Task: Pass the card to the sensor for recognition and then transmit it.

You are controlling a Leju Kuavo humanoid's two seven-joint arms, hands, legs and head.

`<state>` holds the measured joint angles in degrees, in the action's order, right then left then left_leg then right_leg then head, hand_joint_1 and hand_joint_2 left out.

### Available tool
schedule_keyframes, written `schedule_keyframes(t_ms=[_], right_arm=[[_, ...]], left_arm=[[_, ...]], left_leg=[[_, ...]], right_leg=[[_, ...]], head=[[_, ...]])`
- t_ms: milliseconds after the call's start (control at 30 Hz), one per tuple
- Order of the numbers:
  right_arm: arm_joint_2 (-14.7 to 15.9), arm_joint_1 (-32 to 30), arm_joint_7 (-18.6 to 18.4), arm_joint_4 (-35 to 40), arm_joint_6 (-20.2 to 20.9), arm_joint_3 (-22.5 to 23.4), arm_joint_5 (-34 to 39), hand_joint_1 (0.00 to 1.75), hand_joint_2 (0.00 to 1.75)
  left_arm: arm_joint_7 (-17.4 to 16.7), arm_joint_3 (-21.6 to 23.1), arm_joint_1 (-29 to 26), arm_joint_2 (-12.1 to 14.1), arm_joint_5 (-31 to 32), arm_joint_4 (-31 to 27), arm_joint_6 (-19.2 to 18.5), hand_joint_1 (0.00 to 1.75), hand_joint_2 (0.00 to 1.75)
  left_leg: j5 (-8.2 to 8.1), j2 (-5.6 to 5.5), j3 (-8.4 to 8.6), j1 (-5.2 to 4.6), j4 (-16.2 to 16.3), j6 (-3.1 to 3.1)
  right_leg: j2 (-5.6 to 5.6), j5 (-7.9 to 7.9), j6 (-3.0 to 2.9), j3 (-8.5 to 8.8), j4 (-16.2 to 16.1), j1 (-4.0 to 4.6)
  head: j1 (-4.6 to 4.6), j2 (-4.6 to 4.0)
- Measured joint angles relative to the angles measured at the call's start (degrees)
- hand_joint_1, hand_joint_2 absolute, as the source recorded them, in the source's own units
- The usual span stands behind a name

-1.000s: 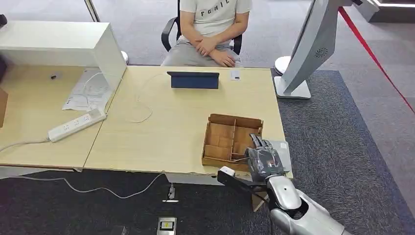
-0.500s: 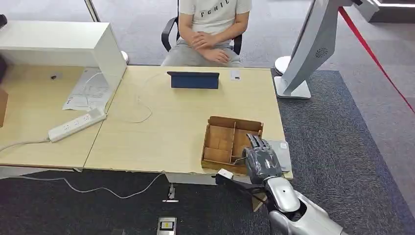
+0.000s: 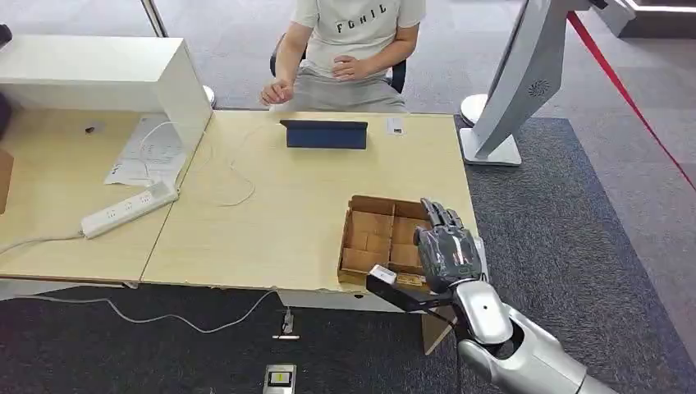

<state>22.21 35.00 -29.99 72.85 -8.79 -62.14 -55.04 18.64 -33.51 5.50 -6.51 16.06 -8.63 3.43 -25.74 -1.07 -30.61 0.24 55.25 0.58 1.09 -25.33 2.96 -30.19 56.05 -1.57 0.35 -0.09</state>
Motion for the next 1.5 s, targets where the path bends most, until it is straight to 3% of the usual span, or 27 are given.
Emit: schedule_keyframes(t_ms=[167,200,233,267,633,667,1100,1500], right_arm=[[0.35,0.95,0.00,1.03,0.39,0.11,0.00,1.75,1.75],[0.42,1.09,0.00,1.16,0.41,0.13,0.00,0.17,1.75],[0.48,1.20,0.00,1.31,0.41,0.13,0.00,0.17,1.75],[0.55,1.29,0.00,1.40,0.41,0.13,0.00,0.00,0.00],[1.66,1.26,-0.02,3.45,3.45,0.09,3.15,0.00,0.00],[1.70,1.22,-0.04,3.63,3.50,0.09,3.24,0.00,1.75],[2.89,-0.18,-1.03,7.56,2.71,1.42,3.65,0.00,1.75],[4.46,-8.13,-1.60,15.19,1.20,4.85,2.27,0.00,1.75]], left_arm=[[0.00,-0.74,0.00,-0.57,0.00,0.13,0.94,0.00,0.00],[0.00,-0.76,0.00,-0.70,0.00,0.17,1.03,0.00,0.00],[0.00,-0.81,0.01,-0.79,0.00,0.17,1.05,0.00,0.00],[0.00,-0.81,0.01,-0.85,-0.02,0.20,1.09,0.00,0.00],[0.17,-1.79,0.02,-1.49,1.07,0.35,1.16,0.00,0.00],[0.15,-1.94,0.02,-1.49,1.07,0.37,1.16,0.00,0.00],[0.09,-3.58,0.06,-1.49,1.40,0.37,0.68,0.00,0.00],[0.59,-5.55,0.21,-1.57,1.07,0.57,2.08,0.00,0.00]], left_leg=[[0.00,-0.01,0.00,0.00,0.00,0.00],[0.00,-0.01,0.00,0.00,0.00,0.00],[0.00,0.00,0.00,0.00,0.00,0.00],[0.00,0.00,0.00,0.00,0.00,0.00],[0.00,0.00,0.00,0.00,0.01,0.00],[0.00,0.00,0.01,0.00,0.00,0.00],[0.00,0.01,0.01,0.00,0.01,0.00],[0.00,0.00,0.00,0.00,0.00,0.00]], right_leg=[[0.00,0.00,0.00,0.00,0.00,0.00],[0.00,0.00,0.00,0.01,0.00,0.00],[0.00,0.00,0.00,0.01,0.00,0.00],[0.00,0.00,0.00,0.01,0.00,0.00],[0.00,0.00,0.00,0.00,0.00,0.00],[0.00,0.00,0.00,0.00,0.00,0.00],[0.00,0.00,0.00,-0.01,-0.01,0.00],[0.00,0.00,0.00,-0.01,-0.01,0.00]], head=[[-0.02,0.00],[-0.02,0.00],[-0.02,0.00],[0.00,0.00],[-0.02,0.00],[-0.02,0.00],[-0.02,0.00],[-0.02,0.00]])
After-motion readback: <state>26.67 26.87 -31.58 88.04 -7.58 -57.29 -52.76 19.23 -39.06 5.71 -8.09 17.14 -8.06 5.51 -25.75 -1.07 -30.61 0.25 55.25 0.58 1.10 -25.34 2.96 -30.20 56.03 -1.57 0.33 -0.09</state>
